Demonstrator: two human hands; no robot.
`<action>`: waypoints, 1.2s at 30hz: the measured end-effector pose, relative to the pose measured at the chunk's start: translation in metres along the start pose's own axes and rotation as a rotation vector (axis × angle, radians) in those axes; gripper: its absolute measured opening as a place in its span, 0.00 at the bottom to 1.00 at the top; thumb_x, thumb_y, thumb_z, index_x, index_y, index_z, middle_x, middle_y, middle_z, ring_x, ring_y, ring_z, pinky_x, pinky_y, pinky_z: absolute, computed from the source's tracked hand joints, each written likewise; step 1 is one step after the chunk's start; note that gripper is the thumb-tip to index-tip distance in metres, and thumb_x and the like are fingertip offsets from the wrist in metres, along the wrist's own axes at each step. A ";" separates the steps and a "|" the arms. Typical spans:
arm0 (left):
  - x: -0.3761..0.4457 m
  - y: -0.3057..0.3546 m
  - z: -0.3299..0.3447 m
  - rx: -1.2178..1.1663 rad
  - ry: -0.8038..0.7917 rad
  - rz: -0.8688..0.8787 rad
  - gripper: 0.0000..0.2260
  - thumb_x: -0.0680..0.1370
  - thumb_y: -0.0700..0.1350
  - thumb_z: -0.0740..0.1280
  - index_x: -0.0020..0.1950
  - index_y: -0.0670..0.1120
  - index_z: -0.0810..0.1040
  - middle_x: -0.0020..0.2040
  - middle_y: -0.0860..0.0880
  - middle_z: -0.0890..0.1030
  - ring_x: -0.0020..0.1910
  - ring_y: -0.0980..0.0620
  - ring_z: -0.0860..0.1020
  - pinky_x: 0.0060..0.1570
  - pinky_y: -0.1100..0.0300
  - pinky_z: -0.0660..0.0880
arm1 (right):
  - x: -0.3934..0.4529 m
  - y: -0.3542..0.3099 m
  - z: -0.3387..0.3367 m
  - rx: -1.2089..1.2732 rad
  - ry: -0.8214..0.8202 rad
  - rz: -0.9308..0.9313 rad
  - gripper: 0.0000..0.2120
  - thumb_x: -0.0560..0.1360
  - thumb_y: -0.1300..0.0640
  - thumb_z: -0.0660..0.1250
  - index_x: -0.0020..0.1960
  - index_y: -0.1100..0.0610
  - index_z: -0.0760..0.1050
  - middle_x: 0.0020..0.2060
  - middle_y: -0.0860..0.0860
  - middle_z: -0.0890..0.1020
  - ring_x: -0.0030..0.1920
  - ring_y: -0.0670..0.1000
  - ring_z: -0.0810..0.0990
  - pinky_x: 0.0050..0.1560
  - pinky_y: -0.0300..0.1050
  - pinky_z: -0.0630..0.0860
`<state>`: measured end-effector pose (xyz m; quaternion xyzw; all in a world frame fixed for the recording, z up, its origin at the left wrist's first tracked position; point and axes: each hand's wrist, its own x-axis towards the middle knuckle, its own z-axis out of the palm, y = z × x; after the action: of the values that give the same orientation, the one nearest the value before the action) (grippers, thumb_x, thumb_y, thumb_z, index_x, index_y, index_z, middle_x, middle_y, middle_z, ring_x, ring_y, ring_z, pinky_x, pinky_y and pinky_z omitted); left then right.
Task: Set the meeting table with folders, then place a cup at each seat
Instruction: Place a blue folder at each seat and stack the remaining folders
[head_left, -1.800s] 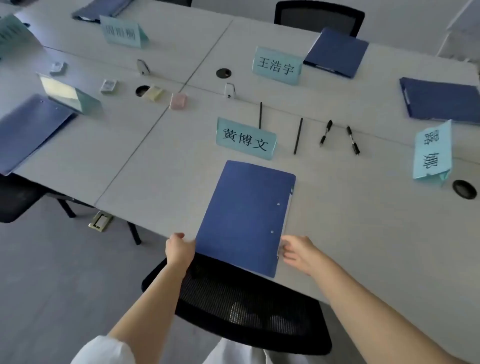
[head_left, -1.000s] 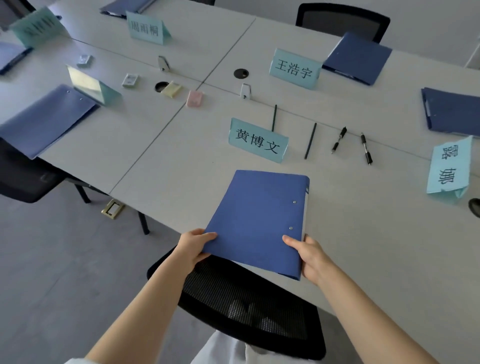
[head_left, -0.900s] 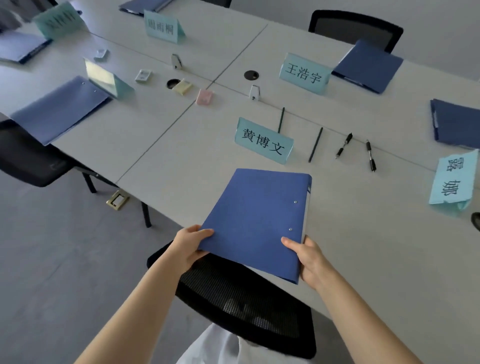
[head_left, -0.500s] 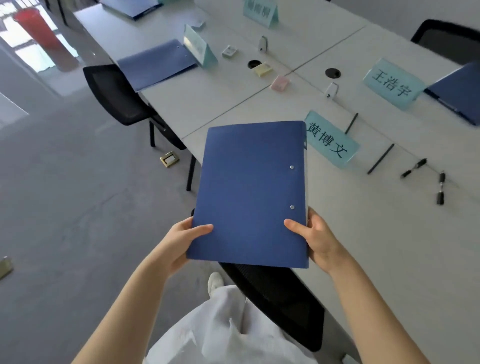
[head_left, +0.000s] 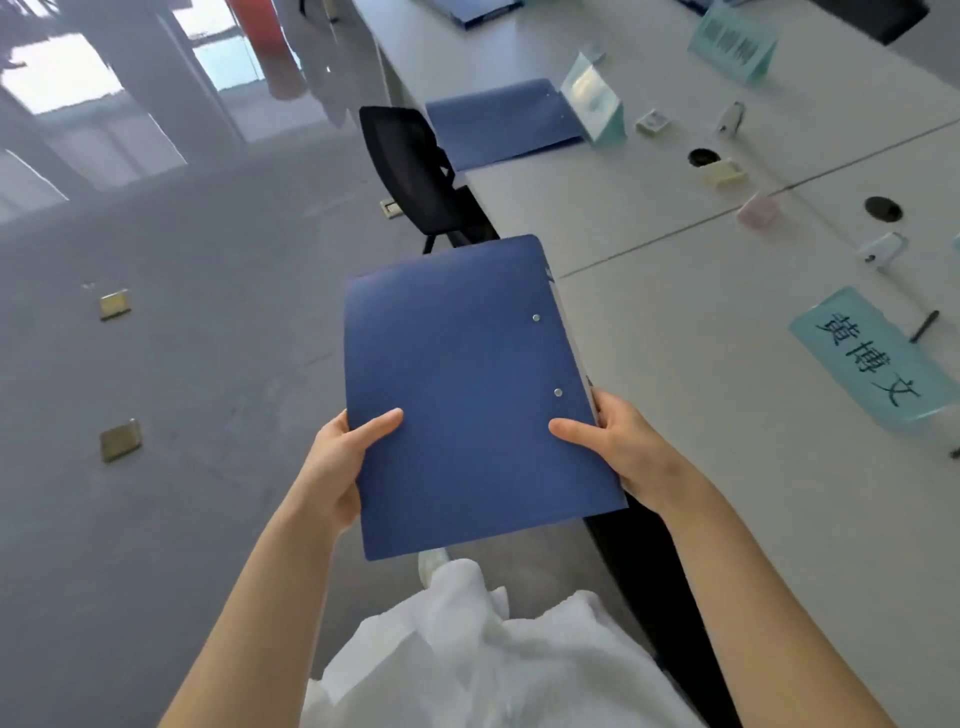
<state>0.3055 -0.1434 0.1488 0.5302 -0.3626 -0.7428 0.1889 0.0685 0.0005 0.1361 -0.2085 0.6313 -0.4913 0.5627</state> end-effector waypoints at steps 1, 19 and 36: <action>0.007 0.016 -0.018 -0.021 0.022 0.015 0.12 0.75 0.42 0.70 0.58 0.45 0.79 0.53 0.47 0.85 0.47 0.46 0.85 0.42 0.52 0.81 | 0.019 -0.007 0.020 -0.001 0.000 0.009 0.16 0.75 0.60 0.69 0.61 0.55 0.74 0.54 0.51 0.84 0.52 0.54 0.84 0.55 0.55 0.80; 0.174 0.179 -0.119 -0.152 0.091 0.037 0.13 0.76 0.42 0.68 0.60 0.45 0.78 0.54 0.47 0.85 0.48 0.45 0.85 0.43 0.50 0.80 | 0.263 -0.099 0.120 -0.253 0.119 0.083 0.15 0.75 0.52 0.69 0.61 0.53 0.74 0.55 0.48 0.81 0.56 0.51 0.80 0.56 0.53 0.79; 0.404 0.370 -0.143 -0.221 0.159 0.036 0.15 0.76 0.44 0.68 0.63 0.45 0.77 0.54 0.46 0.85 0.46 0.45 0.85 0.43 0.49 0.79 | 0.554 -0.208 0.067 0.455 0.473 0.346 0.12 0.79 0.64 0.61 0.61 0.67 0.69 0.50 0.61 0.75 0.51 0.60 0.78 0.52 0.51 0.76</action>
<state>0.2517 -0.7068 0.1349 0.5568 -0.2717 -0.7304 0.2875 -0.0853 -0.5669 0.0417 0.1510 0.6446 -0.5510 0.5080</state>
